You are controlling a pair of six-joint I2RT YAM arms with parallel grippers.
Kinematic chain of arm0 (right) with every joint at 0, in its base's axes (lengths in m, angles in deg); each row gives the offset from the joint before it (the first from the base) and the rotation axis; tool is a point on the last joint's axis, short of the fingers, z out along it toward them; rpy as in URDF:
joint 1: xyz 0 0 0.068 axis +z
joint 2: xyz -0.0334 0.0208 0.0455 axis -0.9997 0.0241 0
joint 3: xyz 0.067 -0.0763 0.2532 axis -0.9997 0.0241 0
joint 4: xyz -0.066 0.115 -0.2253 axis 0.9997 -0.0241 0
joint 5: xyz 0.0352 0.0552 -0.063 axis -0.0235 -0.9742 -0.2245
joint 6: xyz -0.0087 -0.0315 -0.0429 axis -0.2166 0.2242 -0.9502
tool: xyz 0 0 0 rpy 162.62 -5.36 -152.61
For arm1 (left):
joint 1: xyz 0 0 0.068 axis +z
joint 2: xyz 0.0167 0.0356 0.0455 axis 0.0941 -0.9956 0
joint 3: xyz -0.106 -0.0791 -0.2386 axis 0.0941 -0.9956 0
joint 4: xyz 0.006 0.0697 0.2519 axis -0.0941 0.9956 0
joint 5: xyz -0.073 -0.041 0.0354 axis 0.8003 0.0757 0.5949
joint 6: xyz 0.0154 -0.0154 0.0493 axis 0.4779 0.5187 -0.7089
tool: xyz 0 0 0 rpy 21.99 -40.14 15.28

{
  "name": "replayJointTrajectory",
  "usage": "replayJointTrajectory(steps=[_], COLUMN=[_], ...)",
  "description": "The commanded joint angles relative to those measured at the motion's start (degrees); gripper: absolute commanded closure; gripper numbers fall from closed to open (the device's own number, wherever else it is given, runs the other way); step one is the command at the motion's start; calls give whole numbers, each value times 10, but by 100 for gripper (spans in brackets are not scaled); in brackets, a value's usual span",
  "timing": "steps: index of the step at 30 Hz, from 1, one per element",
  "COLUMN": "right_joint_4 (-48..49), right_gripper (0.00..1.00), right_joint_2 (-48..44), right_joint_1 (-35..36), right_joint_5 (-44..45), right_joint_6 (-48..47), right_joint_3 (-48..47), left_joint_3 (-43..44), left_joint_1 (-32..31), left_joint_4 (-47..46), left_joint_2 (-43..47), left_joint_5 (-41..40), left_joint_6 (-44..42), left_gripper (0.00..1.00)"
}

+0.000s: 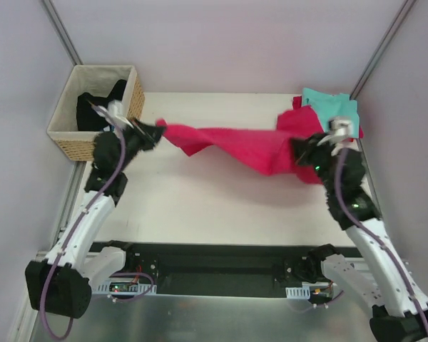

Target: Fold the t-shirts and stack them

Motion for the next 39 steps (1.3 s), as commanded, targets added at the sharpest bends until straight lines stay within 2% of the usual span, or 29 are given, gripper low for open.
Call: replayJointTrajectory(steps=[1, 7, 10, 14, 20, 27, 29, 33, 37, 38, 39], right_joint_4=[-59, -203, -263, -320, -402, -489, -517, -547, -573, -583, -590], right_gripper=[99, 99, 99, 99, 99, 99, 99, 99, 99, 95, 68], right_joint_2=[-46, -162, -199, -195, -212, -268, -286, -311, -307, -304, -300], right_joint_1=[4, 20, 20, 20, 20, 20, 20, 21, 20, 20, 21], right_joint_5=[-9, -39, -28, -39, -65, -87, -77, -91, -87, -83, -76], right_joint_6=[65, 71, 70, 64, 80, 137, 144, 165, 160, 153, 146], right_joint_3=[184, 230, 211, 166, 137, 160, 171, 174, 154, 148, 139], left_joint_3=[-199, -275, -292, -297, -297, -298, -292, -293, -310, -319, -321], left_joint_1=[-42, -76, -103, -110, -117, -117, -117, -117, -117, -117, -117], left_joint_4=[-38, -39, -37, -5, 93, 264, 327, 388, 404, 407, 408], left_joint_2=[-1, -34, -28, -4, 101, 288, 308, 323, 334, 341, 344], left_joint_5=[-45, -27, -32, -27, -41, -73, -81, -83, -83, -84, -82], left_joint_6=[11, 11, 8, 7, 13, 38, 44, 53, 60, 65, 65], left_gripper=[100, 100, 100, 100, 100, 100, 100, 100, 100, 99, 89])
